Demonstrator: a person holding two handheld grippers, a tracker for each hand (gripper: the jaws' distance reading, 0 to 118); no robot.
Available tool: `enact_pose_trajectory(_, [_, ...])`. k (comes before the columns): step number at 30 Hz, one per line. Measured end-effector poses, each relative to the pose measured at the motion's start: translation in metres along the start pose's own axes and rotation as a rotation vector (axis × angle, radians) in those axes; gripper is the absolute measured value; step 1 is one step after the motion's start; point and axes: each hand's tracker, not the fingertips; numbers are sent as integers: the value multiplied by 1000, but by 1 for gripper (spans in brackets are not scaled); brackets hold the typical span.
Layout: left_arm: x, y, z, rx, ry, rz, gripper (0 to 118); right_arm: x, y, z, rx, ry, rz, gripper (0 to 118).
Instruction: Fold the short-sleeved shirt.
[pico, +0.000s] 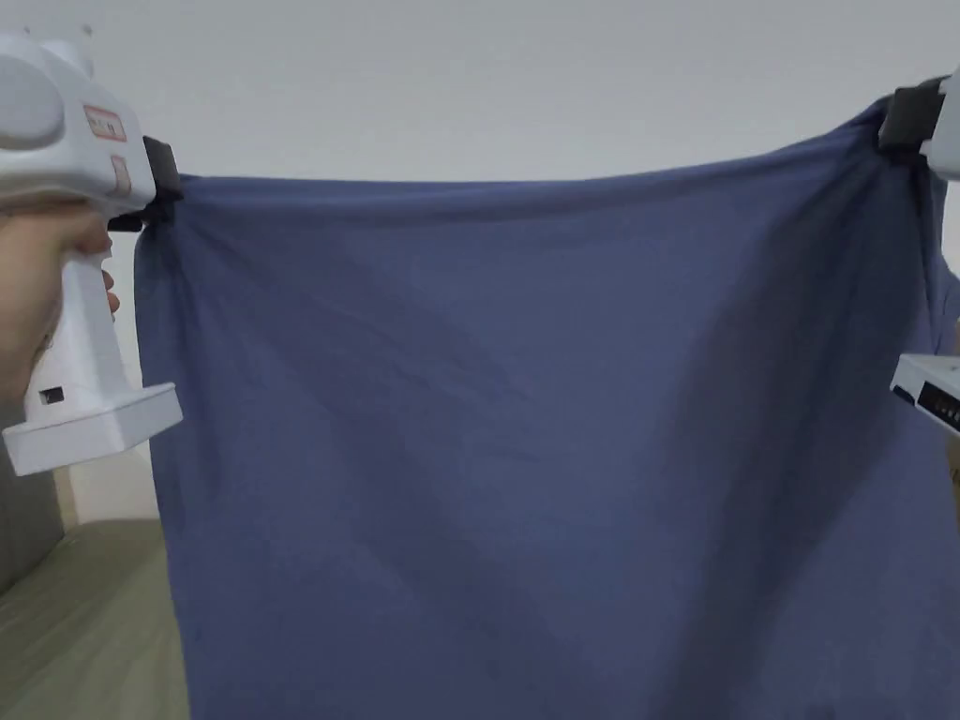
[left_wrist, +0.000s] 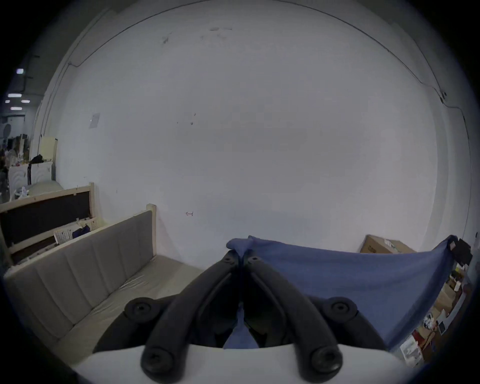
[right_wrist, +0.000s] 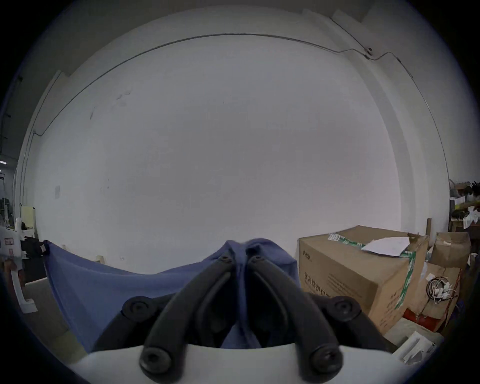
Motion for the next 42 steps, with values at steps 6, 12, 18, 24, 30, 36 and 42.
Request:
enact_pose_trajectory(6, [3, -12, -29, 22, -11, 58, 1, 1, -18, -19, 16, -27, 37, 4])
enact_pose_trajectory(12, [-5, -46, -21, 7, -14, 57, 1, 8, -52, 1, -4, -13, 52, 4])
enact_pose_trajectory(18, [-24, -119, 20, -79, -12, 29, 1, 15, -121, 58, -118, -9, 71, 4])
enact_pose_trajectory(24, [-57, -211, 86, -266, 3, -60, 1, 30, -212, 146, -374, -13, 61, 4])
enact_pose_trajectory(30, [-103, -308, 166, -525, 18, -44, 1, 44, -290, 252, -606, -4, 45, 4])
enact_pose_trajectory(36, [-144, -399, 235, -763, 26, -147, 1, 45, -359, 341, -826, 43, 114, 4])
enact_pose_trajectory(42, [-166, -458, 272, -916, 35, -240, 1, 51, -409, 402, -967, 59, 152, 4])
